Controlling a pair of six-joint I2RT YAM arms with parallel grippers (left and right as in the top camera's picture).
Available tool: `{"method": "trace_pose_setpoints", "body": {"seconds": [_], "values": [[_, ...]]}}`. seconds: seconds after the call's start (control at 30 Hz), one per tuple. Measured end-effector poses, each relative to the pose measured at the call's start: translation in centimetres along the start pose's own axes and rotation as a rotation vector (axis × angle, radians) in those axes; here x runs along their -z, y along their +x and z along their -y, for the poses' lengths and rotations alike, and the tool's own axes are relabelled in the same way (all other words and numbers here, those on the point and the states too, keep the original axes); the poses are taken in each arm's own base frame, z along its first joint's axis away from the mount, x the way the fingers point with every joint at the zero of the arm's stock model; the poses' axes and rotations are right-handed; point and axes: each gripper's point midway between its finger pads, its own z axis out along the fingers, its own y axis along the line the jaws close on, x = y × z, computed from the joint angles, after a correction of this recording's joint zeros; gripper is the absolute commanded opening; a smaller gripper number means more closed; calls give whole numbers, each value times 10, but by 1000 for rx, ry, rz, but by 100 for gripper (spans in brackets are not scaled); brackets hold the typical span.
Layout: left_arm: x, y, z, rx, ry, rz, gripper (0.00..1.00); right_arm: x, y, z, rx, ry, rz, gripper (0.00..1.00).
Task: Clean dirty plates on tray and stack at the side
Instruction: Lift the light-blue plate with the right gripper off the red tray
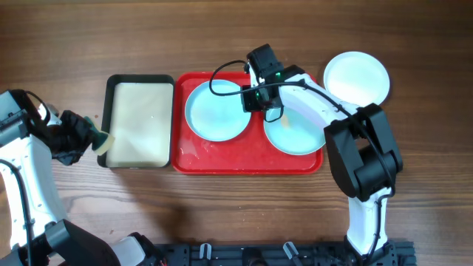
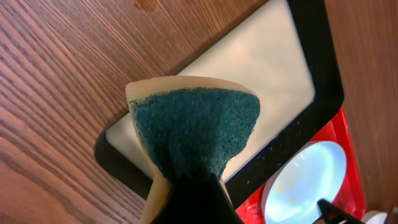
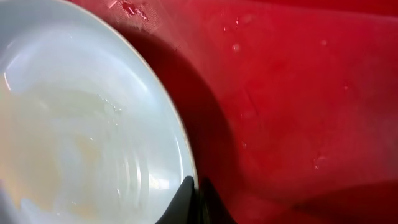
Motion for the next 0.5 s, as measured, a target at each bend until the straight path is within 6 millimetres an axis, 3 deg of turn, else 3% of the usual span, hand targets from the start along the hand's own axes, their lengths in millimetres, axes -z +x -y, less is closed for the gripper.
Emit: {"method": "trace_pose_setpoints", "body": {"seconds": [0.23,0.37,0.5], "values": [[0,3,-1,-24,-5,-13,4,35,-29,-10,10,21,66,4],[0,5,-1,-38,-7,-19,4,74,-61,-26,26,-1,180,4],[-4,12,5,-65,-6,-35,4,87,-72,-44,49,-16,244,4]]}}
